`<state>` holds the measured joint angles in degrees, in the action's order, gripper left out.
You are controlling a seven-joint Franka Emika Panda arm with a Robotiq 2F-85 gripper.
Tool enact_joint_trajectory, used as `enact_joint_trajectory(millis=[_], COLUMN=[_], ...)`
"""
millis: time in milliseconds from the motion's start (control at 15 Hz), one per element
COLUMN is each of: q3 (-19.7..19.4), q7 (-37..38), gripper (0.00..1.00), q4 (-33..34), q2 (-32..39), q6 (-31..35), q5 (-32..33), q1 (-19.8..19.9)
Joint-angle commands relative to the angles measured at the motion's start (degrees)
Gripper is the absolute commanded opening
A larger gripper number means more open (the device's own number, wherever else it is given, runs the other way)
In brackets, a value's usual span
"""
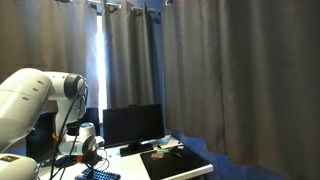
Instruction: Press one black key on the keyboard
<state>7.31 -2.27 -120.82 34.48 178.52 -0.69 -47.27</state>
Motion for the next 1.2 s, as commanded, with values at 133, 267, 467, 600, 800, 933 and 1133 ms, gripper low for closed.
enact_joint_trajectory(millis=[133,267,467,600,800,933,1133], q3=[-0.9,-0.9,0.4,1.7,4.3,5.4,6.7], q7=[2.6,2.7,2.4,2.0,1.2,1.1,1.2], gripper=[0.00,0.00,0.00,0.00,0.00,0.00,0.26], q4=[1.7,1.8,1.7,1.3,0.6,0.1,-0.4], q2=[1.4,1.3,0.6,-0.3,-1.5,-2.5,-3.8], q6=[-3.1,-3.4,-3.0,-2.9,-3.1,-3.1,-2.8], q5=[2.3,2.4,1.9,1.7,1.4,1.5,1.5], q1=[-1.1,-1.1,0.2,1.5,3.9,5.1,6.7])
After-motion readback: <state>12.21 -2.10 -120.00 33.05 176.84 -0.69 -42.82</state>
